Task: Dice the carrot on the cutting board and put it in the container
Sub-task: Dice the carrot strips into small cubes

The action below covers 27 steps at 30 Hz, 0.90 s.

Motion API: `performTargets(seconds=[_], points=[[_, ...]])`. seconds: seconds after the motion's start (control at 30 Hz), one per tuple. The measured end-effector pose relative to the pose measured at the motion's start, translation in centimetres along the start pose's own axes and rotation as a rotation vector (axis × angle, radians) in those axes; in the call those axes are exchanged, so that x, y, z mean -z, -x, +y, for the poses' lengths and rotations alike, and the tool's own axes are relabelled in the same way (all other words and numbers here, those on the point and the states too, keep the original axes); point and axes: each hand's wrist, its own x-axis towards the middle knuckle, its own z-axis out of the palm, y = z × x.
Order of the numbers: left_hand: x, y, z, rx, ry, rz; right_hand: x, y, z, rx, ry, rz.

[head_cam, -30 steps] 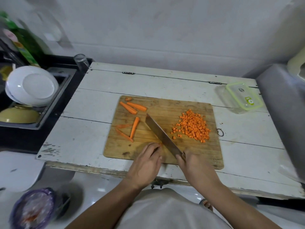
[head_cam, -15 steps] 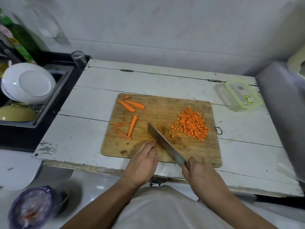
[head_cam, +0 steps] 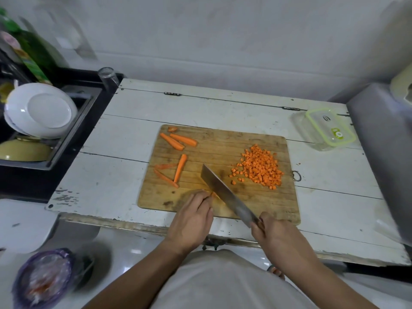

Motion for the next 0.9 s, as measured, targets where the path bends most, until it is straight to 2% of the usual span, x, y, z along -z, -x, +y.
performTargets(seconds=[0.1, 0.3, 0.5, 0.77, 0.9], points=[[-0.3, -0.3, -0.1, -0.037, -0.067, 0.005, -0.1, 0.2, -0.6, -0.028, 0.001, -0.041], [-0.2, -0.1, -0.2, -0.059, -0.054, -0.008, -0.4, -2.3, -2.4, 0.057, 0.035, 0.052], [0.1, 1.2, -0.4, 0.032, 0.022, -0.003, 0.7, -1.2, 0.1, 0.038, -0.031, 0.068], [0.2, 0.5, 0.3, 0.01, -0.087, -0.002, 0.5, -0.2, 0.0, 0.08, 0.082, 0.054], [-0.1, 0.5, -0.1, -0.004, -0.128, -0.003, -0.2, -0.5, -1.1, 0.115, 0.266, 0.022]])
